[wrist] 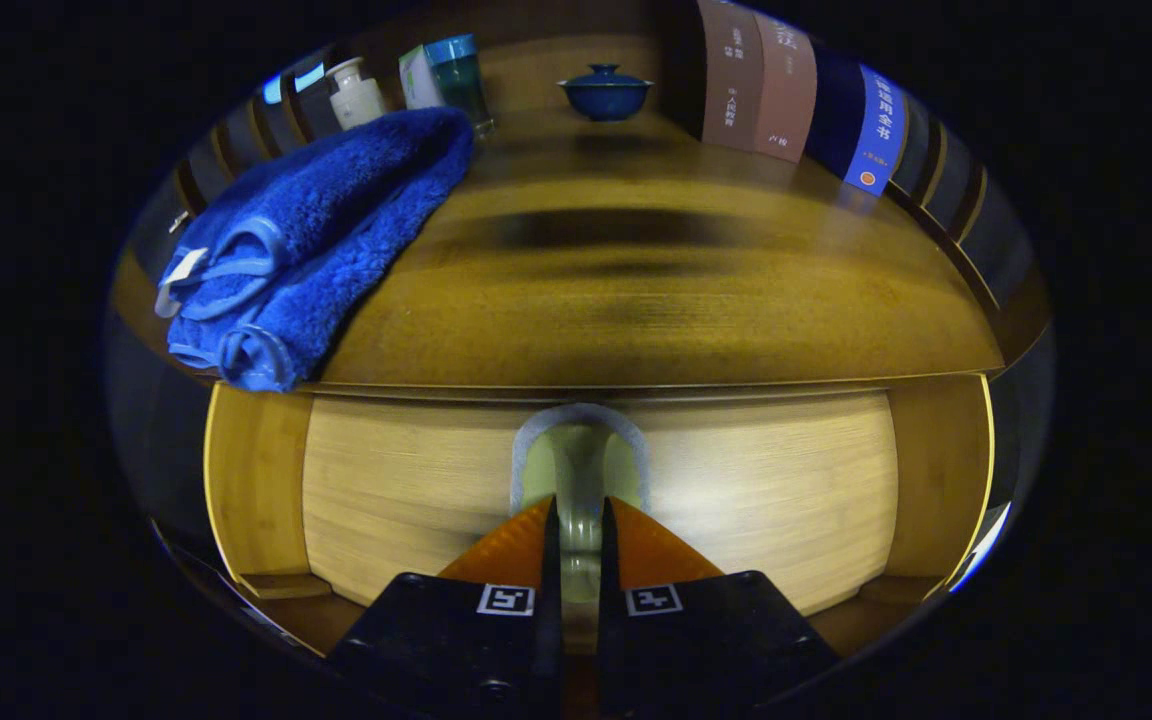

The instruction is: Pull open the drawer, take out the items inside it, and place them on the countertop above the cabinet.

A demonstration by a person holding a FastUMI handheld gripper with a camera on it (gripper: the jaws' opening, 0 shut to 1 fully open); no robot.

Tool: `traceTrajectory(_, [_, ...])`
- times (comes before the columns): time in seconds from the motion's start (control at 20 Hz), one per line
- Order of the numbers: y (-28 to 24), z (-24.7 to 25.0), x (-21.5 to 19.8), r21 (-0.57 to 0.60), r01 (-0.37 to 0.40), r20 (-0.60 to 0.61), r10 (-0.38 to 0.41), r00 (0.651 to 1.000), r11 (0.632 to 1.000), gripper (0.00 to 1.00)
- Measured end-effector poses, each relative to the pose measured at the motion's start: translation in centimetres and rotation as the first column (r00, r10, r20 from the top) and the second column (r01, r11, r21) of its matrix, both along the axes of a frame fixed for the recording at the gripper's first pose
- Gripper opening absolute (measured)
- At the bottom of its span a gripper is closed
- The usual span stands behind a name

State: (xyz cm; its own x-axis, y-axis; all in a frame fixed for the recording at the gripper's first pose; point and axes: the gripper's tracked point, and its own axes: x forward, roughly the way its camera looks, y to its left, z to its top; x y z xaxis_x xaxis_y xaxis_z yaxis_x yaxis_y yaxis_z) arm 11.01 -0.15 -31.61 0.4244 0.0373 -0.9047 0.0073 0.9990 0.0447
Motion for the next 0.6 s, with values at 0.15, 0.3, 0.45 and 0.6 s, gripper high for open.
traceTrajectory(0.15, [-0.1,2.1,-1.0,0.005,-0.002,0.06,0.001,0.998,1.0,0.19])
traceTrajectory(0.3, [0.1,5.1,-2.7,0.032,-0.005,0.127,0.001,0.992,0.999,0.18])
traceTrajectory(0.45, [-0.3,8.7,-3.7,0.038,-0.006,0.214,-0.003,0.977,0.999,0.18])
traceTrajectory(0.6, [-0.4,12.7,-3.3,0.051,-0.009,0.304,-0.007,0.953,0.999,0.19])
